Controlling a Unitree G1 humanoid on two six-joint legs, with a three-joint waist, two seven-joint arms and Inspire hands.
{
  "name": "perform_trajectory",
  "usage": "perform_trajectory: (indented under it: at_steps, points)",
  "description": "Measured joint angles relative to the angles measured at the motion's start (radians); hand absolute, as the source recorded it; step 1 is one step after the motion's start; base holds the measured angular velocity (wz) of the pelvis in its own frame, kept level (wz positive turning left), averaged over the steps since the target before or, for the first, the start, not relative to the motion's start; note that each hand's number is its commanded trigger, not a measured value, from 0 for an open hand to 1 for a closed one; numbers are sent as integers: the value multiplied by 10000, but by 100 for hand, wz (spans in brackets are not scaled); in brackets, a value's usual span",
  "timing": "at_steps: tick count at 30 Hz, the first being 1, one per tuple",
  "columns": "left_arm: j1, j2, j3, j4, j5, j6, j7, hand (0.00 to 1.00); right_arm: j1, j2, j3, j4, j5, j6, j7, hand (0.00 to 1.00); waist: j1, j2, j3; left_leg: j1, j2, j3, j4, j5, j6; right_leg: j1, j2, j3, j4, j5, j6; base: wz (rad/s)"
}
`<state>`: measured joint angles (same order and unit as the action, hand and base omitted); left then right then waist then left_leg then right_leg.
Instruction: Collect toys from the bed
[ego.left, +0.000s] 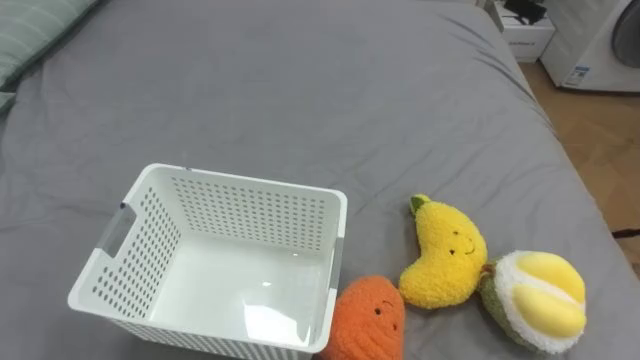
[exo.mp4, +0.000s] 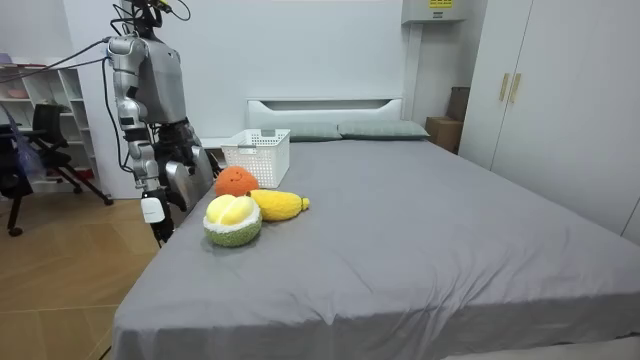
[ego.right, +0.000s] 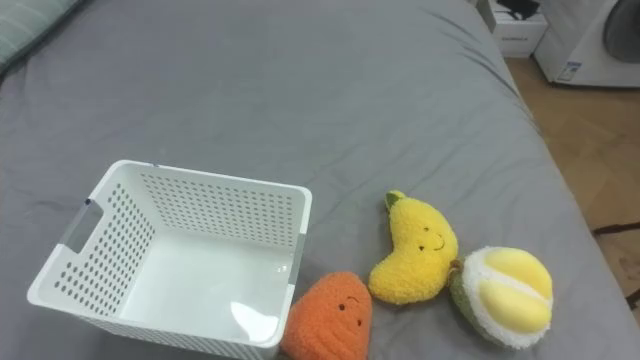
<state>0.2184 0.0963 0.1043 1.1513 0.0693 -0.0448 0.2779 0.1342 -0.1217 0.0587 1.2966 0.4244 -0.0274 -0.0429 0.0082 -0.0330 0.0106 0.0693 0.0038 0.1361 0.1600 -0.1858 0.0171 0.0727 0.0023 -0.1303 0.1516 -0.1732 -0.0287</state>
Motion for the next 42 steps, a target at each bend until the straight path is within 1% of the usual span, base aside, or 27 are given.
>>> perform_trajectory:
  at_steps: [7, 10, 15, 18, 21, 23, 24, 26, 27, 28, 29, 30, 33, 36, 39, 40, 42]
  points:
    - [-4, 0, 10, 11, 3, 2, 2, 0, 8, 4, -30, 3, -5, 1, -74, 0, -16, 6, 10, -9, 2, 17, 20, 1, 1, 11, -5, -3, 10, 0, 0, 0]
    - [-31, 0, 118, 14, 1, 29, -81, 0, 17, 2, -135, 5, 72, 8, -9, 0, -16, 26, 10, 39, 9, 17, 9, 0, 1, 31, -5, 1, 8, 0, 0, 0]
    - [-43, -3, 211, 16, 2, 144, -200, 0, 60, 4, -258, 98, 233, 28, 24, 0, -17, 67, 22, 120, 18, 4, -11, 0, 1, 105, -8, -6, -17, -3, 3, 0]
    - [-53, 0, 390, -6, 5, 262, -282, 0, 110, 18, -586, 215, 401, 88, 9, 0, -72, 46, 22, 119, 22, 0, -5, 0, 1, 112, -12, -41, -13, -3, 3, 0]
    - [-52, -2, 557, -42, 46, 424, -321, 0, 211, 11, -1044, 221, 426, 219, -18, 0, -153, -24, -27, 108, 1, -7, -9, -1, 1, 115, -22, -62, -16, -4, 4, 1]
    - [77, -4, 710, -152, 87, 508, -351, 0, 294, 9, -1670, 238, 825, 268, -79, 0, -343, -46, -59, 115, 4, -13, -7, 0, 1, 119, -23, -52, -16, -5, 5, 0]
    - [93, -3, 766, -157, 131, 527, -360, 0, 335, 8, -1835, 236, 943, 273, -110, 0, -378, -35, -74, 116, 4, -18, -5, 0, 1, 120, -23, -48, -15, -5, 5, 0]
    - [188, -3, 1149, -291, 221, 624, -480, 0, 566, 5, -2501, 232, 1412, 310, -253, 0, -479, -78, -119, 120, 7, -17, -4, 0, 1, 120, -19, -36, -12, -5, 5, 0]
    - [198, -3, 1290, -291, 270, 634, -511, 0, 631, 5, -2673, 225, 1504, 317, -295, 0, -514, -77, -127, 121, 13, -17, 0, 0, 1, 120, -20, -36, -7, -5, 5, 0]
    - [232, 2, 1458, -296, 358, 676, -550, 0, 736, -13, -3049, 218, 1641, 334, -325, 0, -590, -81, -140, 123, 43, -16, 5, 0, 1, 119, -21, -29, -2, -5, 4, 0]
    - [247, 20, 1617, -301, 442, 709, -580, 0, 760, -45, -3439, 221, 1703, 397, -353, 0, -641, -131, -157, 135, 62, -9, 2, 0, 1, 115, -20, -7, 10, -6, 4, -3]
    - [253, 29, 1719, -309, 443, 714, -609, 0, 780, -55, -3641, 222, 1711, 436, -385, 0, -667, -121, -145, 134, 65, -9, 2, 0, 1, 113, -19, -2, 12, -7, 3, -3]
    - [305, 179, 1937, -310, 537, 756, -716, 0, 864, -134, -4391, 215, 1715, 501, -772, 0, -841, -281, -120, 155, 70, 19, 3, 3, -2, 115, 6, 70, 15, -6, 1, -2]
    - [311, 230, 1977, -310, 568, 816, -720, 0, 795, -241, -4663, 129, 1624, 504, -1058, 0, -860, -368, -100, 200, 70, 90, -26, 3, -2, 108, 26, 184, 20, -2, 0, -8]
    - [318, 326, 1964, -299, 552, 823, -721, 0, 571, -576, -4760, 53, 1619, 504, -1523, 0, -844, -431, -96, 220, 58, 192, -88, 18, 23, 86, 11, 242, 23, 16, 28, -7]
    - [322, 402, 1941, -299, 551, 824, -721, 0, 451, -716, -4748, -183, 1586, 521, -1770, 0, -829, -455, -94, 200, 62, 246, -94, 19, 26, 27, 2, 239, 59, 18, 30, -10]
    - [326, 505, 1851, -299, 552, 823, -720, 0, 231, -856, -4735, -698, 1421, 449, -2116, 0, -832, -488, -56, 106, 41, 257, -81, 26, 35, -71, -3, 231, 78, 50, 23, -6]
